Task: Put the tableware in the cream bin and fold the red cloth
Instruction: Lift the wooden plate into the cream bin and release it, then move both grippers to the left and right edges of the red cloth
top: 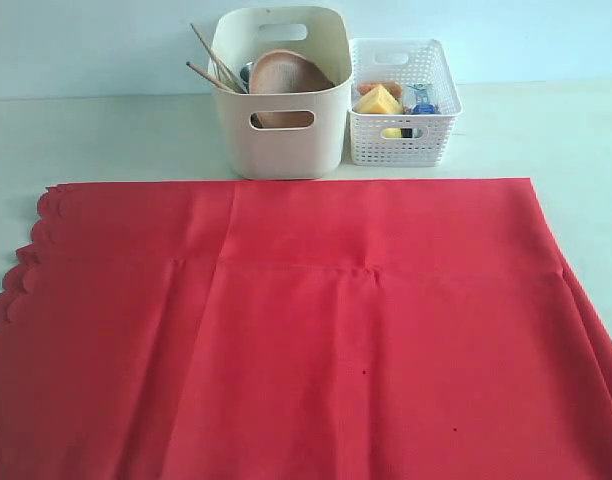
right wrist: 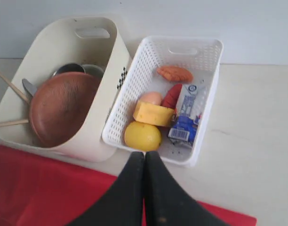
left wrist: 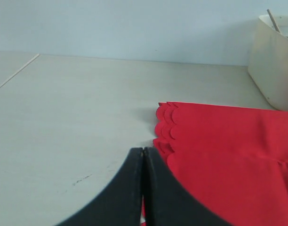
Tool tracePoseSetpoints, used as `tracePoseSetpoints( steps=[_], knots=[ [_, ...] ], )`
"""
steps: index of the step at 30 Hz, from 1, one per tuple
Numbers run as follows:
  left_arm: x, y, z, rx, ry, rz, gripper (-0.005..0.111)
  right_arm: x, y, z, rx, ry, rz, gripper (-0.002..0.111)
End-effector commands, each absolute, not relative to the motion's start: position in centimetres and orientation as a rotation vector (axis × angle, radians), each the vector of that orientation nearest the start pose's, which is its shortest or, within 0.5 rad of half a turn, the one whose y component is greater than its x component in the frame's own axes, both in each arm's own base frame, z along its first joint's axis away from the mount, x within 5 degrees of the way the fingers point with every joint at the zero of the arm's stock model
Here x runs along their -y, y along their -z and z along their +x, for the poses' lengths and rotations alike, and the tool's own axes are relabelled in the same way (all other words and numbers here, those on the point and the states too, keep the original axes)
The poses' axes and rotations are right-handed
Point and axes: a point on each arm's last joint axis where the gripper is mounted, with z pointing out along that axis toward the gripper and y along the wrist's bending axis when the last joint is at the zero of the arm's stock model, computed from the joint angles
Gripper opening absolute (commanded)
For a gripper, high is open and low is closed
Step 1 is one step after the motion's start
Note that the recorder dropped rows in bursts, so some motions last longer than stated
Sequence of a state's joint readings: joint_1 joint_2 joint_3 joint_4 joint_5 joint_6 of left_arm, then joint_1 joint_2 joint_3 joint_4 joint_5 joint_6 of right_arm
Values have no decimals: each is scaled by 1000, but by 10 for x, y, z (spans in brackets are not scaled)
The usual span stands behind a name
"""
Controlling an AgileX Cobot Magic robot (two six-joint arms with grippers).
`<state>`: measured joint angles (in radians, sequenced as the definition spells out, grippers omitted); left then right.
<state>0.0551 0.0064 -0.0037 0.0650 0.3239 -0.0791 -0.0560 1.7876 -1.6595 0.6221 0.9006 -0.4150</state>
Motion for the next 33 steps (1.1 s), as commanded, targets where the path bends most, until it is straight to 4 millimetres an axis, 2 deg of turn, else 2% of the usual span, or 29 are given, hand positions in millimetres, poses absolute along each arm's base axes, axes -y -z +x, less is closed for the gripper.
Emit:
tracePoseSetpoints(
  steps=[1, 3, 4, 5, 7, 10, 12, 13, 16, 17, 20, 21, 23, 24, 26, 28, 33],
  knots=[
    [-5, -185, 54, -1789, -46, -72, 1, -16, -348, 359, -2316, -482, -107, 0],
    [-3, -193, 55, -1707, 21, -121, 1, -16, -350, 337, -2288, -446, -96, 0],
    [-2, -199, 56, -1629, 167, -245, 1, -15, -349, 326, -2278, -427, -87, 0],
    [-2, -209, 56, -1471, 441, -480, 1, -13, -342, 308, -2269, -388, -72, 0],
    [-4, -219, 55, -1349, 501, -526, 1, -13, -327, 288, -2279, -377, -34, 0],
    [-10, -265, 43, -1063, 476, -468, 1, -9, -280, 268, -2349, -338, 34, 0],
    [-10, -289, 50, -1111, 338, -383, 0, -6, -244, 259, -2413, -307, 90, 0],
    [-10, -295, 61, -1189, 292, -361, 0, -5, -232, 256, -2438, -294, 108, 0],
    [-9, -303, 92, -1386, 225, -327, 0, -3, -207, 250, -2491, -266, 144, 0],
    [-9, -304, 112, -1485, 196, -313, 0, -3, -197, 248, -2514, -267, 170, 0],
    [-10, -295, 151, -1648, 178, -335, 0, -3, -189, 250, -2536, -294, 222, 0],
    [-11, -281, 170, -1756, 173, -356, 0, -3, -187, 251, -2543, -294, 223, 0],
    [-11, -265, 188, -1881, 170, -372, 0, -4, -186, 251, -2546, -303, 235, 0],
    [-11, -249, 201, -1998, 158, -366, 0, -4, -186, 251, -2549, -318, 247, 0],
    [-10, -236, 212, -2112, 145, -345, 4, -4, -186, 251, -2549, -318, 247, 0],
    [-9, -221, 221, -2217, 132, -320, 13, -4, -186, 251, -2549, -318, 247, 0],
    [-8, -188, 236, -2409, 115, -292, 46, -4, -186, 251, -2546, -325, 260, 0]
  ],
)
